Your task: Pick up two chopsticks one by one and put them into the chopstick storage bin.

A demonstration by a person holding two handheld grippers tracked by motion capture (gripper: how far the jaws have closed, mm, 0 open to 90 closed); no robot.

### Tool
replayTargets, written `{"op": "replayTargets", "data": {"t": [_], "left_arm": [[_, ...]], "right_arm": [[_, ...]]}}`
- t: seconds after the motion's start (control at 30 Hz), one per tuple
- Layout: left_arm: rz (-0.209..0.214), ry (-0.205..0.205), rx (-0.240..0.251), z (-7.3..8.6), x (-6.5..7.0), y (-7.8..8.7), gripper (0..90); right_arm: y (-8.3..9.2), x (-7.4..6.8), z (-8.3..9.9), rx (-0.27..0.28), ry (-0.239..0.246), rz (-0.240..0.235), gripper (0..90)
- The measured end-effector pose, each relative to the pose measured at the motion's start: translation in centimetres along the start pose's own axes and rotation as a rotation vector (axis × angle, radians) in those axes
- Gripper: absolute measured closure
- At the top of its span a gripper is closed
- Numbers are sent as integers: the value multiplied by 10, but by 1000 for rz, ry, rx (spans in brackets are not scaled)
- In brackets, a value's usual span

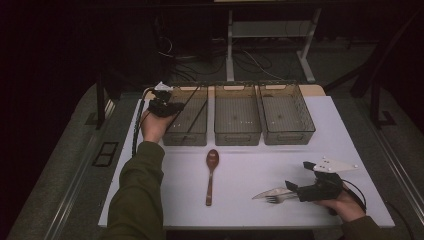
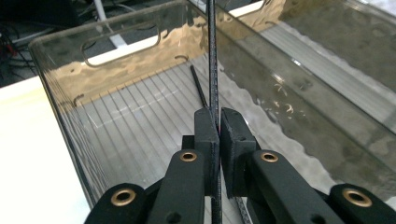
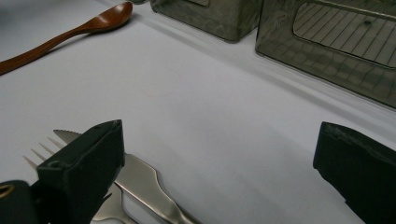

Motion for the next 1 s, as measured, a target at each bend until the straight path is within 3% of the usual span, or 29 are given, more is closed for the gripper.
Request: {"op": "replayTargets", "data": {"t": [0.2, 0.27, 0.63, 0.9, 1.0], "left_arm": [[-20, 12, -58, 8, -2, -7, 847], [-35, 21, -57, 8, -3, -7, 840], [-46, 17, -16, -1, -4, 3, 741], [-24, 12, 14, -7, -1, 16, 647], [5, 18, 28, -10, 4, 20, 596]], "right_arm": [[0, 0, 0, 1, -2, -1, 15], [1, 0, 0, 0, -2, -1, 15], [0, 0, 0, 0, -1, 0, 15], [0, 0, -1, 0, -5, -2, 15], [-1, -1, -2, -1, -7, -4, 15]]}}
Point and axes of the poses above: each handheld gripper's, and its own axes: y roughly backward along the jaws, z roughly out of its underside, x roughly to its right, the point moved 9 cm from there along -y, roughly forward along the jaws, and after that the axes turned 10 degrees about -y, right-handed, at the moved point
